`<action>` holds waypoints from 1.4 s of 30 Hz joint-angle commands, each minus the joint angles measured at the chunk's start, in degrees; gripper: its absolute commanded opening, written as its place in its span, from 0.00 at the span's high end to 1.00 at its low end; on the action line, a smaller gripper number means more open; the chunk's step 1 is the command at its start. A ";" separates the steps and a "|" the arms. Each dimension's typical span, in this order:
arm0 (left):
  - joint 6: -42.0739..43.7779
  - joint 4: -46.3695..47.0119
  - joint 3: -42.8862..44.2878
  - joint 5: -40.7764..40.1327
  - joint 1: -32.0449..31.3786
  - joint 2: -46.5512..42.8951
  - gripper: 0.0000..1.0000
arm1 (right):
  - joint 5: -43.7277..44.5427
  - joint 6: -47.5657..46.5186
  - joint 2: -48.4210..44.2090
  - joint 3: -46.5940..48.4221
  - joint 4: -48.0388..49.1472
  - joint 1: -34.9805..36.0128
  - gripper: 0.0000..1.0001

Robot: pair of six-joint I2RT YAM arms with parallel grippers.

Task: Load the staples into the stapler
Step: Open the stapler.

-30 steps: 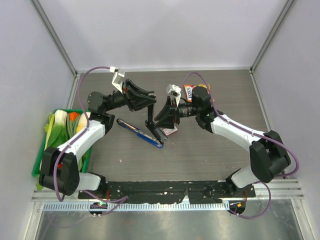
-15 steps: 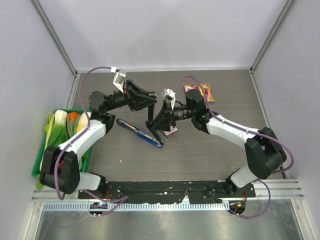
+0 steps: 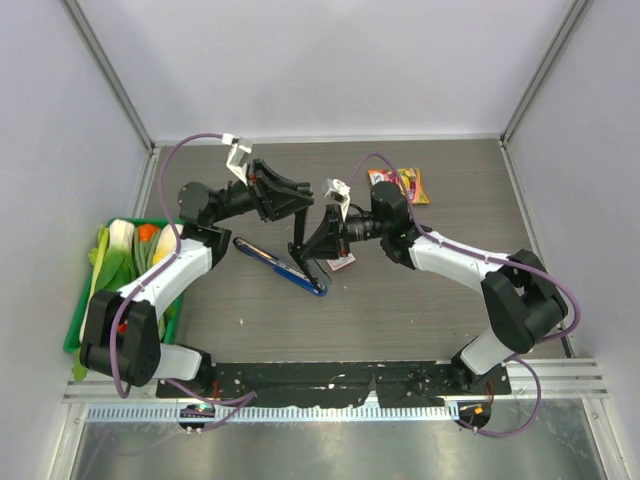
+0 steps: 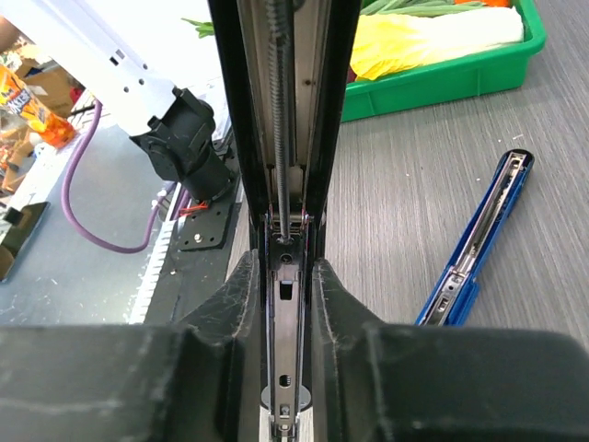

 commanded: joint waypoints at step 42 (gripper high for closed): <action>10.00 -8.58 -2.43 -9.68 14.34 -2.52 0.28 | 24.31 -8.57 -2.16 3.04 -7.75 -6.92 0.99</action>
